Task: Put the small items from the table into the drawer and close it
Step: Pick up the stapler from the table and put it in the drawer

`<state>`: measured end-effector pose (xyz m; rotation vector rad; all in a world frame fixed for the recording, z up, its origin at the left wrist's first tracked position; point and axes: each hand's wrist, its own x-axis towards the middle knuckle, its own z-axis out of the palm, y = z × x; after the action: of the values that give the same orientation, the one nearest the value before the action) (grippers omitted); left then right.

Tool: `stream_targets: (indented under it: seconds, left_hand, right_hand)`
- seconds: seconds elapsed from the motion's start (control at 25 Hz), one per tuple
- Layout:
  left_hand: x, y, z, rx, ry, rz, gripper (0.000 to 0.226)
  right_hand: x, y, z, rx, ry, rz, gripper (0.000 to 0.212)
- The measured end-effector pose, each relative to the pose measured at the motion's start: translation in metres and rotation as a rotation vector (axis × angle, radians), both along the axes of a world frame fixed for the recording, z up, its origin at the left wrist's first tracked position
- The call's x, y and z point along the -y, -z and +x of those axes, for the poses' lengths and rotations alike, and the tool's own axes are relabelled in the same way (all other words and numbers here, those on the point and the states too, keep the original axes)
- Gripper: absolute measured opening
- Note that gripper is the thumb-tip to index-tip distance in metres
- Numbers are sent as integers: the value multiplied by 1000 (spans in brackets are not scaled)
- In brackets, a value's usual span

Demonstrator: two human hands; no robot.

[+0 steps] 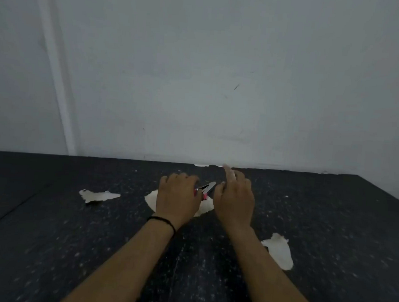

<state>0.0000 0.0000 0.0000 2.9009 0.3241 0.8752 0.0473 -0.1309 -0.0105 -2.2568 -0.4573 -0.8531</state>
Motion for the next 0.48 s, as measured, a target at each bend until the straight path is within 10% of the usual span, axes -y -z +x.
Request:
stream_targets:
  seconds: [0.48]
  left_hand:
    - [23,41,83,-205,-56,90,30]
  right_hand:
    - [18,40,30,-299,7,6,45]
